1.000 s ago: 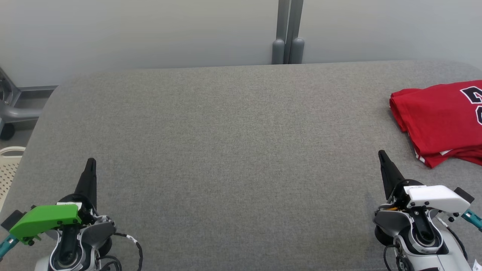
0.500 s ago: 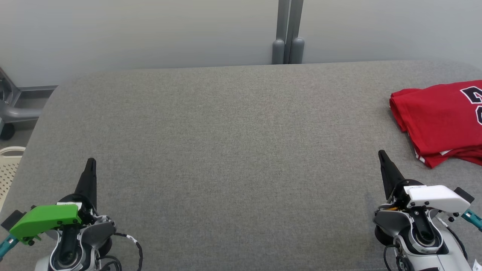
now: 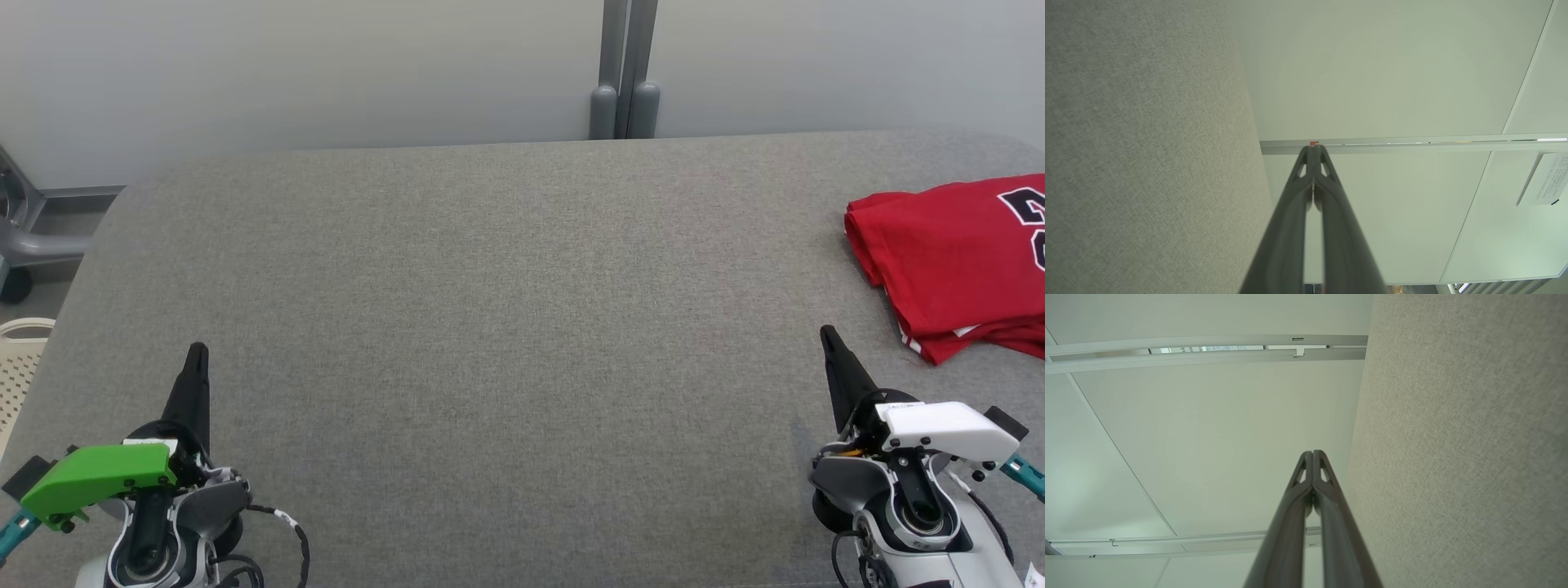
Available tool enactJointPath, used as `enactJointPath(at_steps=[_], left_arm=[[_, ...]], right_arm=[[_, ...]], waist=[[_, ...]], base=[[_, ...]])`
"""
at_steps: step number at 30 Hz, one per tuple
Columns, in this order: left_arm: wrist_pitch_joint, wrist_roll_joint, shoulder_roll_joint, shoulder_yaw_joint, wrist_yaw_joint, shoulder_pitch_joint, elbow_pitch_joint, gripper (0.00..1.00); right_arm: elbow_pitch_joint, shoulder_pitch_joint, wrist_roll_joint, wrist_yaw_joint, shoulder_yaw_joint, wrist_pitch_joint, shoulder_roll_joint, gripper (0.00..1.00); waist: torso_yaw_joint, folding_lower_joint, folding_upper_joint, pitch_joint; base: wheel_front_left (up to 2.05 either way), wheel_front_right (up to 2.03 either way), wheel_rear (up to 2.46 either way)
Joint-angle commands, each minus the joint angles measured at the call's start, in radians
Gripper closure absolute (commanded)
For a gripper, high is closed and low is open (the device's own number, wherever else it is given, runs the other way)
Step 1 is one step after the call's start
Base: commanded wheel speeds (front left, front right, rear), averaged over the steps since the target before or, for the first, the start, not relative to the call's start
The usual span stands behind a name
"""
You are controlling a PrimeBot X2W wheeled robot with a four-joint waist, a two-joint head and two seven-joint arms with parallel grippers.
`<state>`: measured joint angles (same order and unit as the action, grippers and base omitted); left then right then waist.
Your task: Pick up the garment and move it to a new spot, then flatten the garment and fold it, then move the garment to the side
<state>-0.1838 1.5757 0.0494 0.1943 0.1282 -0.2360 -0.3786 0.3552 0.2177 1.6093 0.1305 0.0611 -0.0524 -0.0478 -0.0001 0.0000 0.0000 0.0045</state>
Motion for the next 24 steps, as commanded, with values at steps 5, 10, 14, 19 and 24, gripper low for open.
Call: enactJointPath(at_steps=[5,10,14,19,24], left_arm=[[-0.002,0.008,0.001,0.003,0.006,-0.013,0.003,1.0],[-0.002,0.008,0.001,0.003,0.006,-0.013,0.003,1.0],[-0.002,0.008,0.001,0.003,0.006,-0.013,0.003,1.0],[-0.002,0.008,0.001,0.003,0.006,-0.013,0.003,1.0],[-0.002,0.008,0.001,0.003,0.006,-0.013,0.003,1.0]], right_arm=[[-0.003,0.008,0.007,0.0,0.002,-0.002,-0.004,1.0],[-0.003,0.008,0.007,0.0,0.002,-0.002,-0.004,1.0],[-0.003,0.008,0.007,0.0,0.002,-0.002,-0.004,1.0],[-0.003,0.008,0.007,0.0,0.002,-0.002,-0.004,1.0],[-0.003,0.008,0.007,0.0,0.002,-0.002,-0.004,1.0]], waist=[[0.0,0.0,0.0,0.0],[0.0,0.0,0.0,0.0],[0.0,0.0,0.0,0.0],[0.0,0.0,0.0,0.0],[0.0,0.0,0.0,0.0]], base=[[0.0,0.0,0.0],[0.0,0.0,0.0],[0.0,0.0,0.0],[0.0,0.0,0.0],[0.0,0.0,0.0]])
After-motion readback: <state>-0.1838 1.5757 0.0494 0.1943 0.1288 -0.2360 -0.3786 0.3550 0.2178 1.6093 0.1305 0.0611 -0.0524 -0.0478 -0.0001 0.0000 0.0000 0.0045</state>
